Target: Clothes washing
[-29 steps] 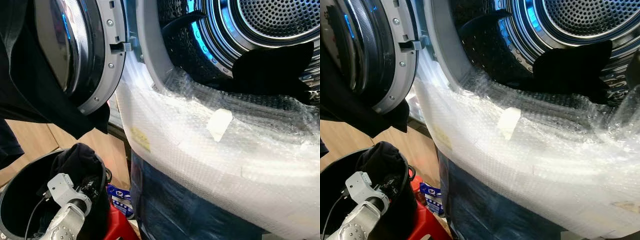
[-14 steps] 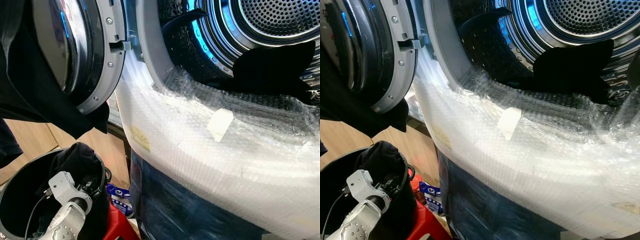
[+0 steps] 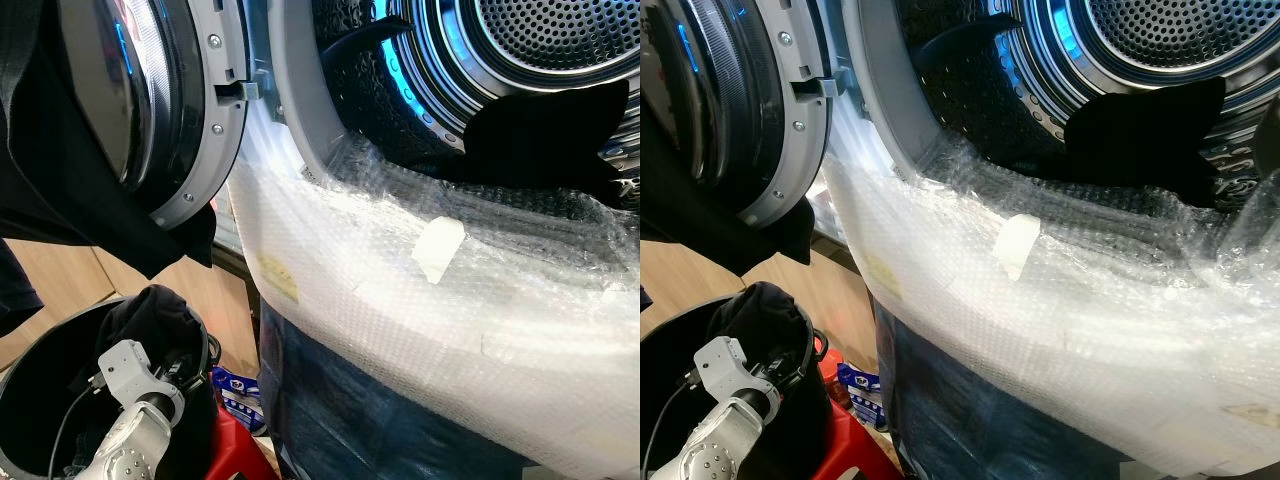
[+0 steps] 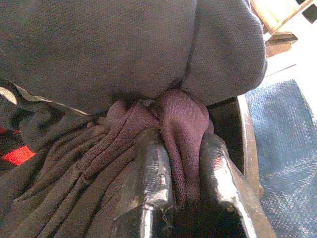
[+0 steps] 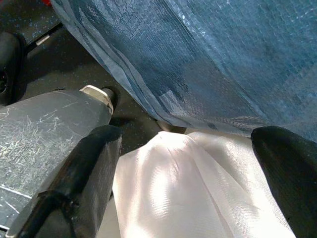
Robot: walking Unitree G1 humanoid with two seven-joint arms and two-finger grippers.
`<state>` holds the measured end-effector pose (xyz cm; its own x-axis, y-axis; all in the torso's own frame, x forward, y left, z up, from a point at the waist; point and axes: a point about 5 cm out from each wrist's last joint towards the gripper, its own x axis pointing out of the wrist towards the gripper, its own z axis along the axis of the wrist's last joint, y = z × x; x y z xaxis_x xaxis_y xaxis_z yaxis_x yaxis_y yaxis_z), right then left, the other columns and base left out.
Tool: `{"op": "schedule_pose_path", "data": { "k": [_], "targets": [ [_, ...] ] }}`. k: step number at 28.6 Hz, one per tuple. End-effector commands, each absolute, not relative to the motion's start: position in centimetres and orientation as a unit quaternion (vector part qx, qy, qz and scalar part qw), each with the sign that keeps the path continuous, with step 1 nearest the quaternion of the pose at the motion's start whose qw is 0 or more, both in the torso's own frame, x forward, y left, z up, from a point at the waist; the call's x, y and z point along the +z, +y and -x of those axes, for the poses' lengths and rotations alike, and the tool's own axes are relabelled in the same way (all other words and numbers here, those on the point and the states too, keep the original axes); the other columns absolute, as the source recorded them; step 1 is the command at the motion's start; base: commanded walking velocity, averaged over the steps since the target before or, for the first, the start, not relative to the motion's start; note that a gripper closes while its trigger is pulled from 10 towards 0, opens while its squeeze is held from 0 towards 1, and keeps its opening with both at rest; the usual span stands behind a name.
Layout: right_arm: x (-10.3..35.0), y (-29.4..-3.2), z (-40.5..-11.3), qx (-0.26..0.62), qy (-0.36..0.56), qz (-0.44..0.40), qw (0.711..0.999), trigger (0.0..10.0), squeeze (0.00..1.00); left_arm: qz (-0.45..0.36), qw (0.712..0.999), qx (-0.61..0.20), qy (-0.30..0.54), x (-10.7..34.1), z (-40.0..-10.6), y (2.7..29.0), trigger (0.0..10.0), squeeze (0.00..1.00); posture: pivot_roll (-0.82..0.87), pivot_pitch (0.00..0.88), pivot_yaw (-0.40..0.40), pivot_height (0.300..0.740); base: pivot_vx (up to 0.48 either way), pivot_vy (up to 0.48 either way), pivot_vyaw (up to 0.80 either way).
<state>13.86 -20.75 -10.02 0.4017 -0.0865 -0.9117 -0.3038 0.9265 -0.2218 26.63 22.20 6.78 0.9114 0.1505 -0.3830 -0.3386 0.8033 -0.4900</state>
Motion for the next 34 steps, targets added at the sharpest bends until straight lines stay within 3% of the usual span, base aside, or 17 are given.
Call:
{"op": "schedule_pose_path", "data": {
  "k": [1,22,29,34],
  "targets": [
    [-10.1,-20.8,-13.6,0.067,0.550,0.183,0.812,10.0,0.00,0.278,0.937,0.127,0.167,6.7,-26.8,22.2,0.0,0.00,-0.02,0.020,-0.005,0.740,0.000,0.000,0.00],
    [-10.2,-19.9,-13.8,0.077,0.546,0.186,0.813,10.0,0.00,0.244,0.952,0.107,0.154,7.4,-26.2,22.6,0.0,0.00,0.00,0.000,0.011,0.740,0.000,0.000,0.00],
    [-10.1,-19.7,-14.2,0.055,0.537,0.161,0.826,10.0,0.00,0.223,0.964,0.088,0.115,9.4,-25.0,22.0,0.0,0.00,0.01,0.000,0.008,0.740,0.000,0.000,0.00],
    [-10.1,-19.7,-14.1,0.065,0.540,0.176,0.821,10.0,0.00,0.193,0.973,0.061,0.107,10.9,-24.6,21.8,0.0,0.00,0.04,0.014,0.011,0.740,0.000,0.000,0.00]
  ]
}}
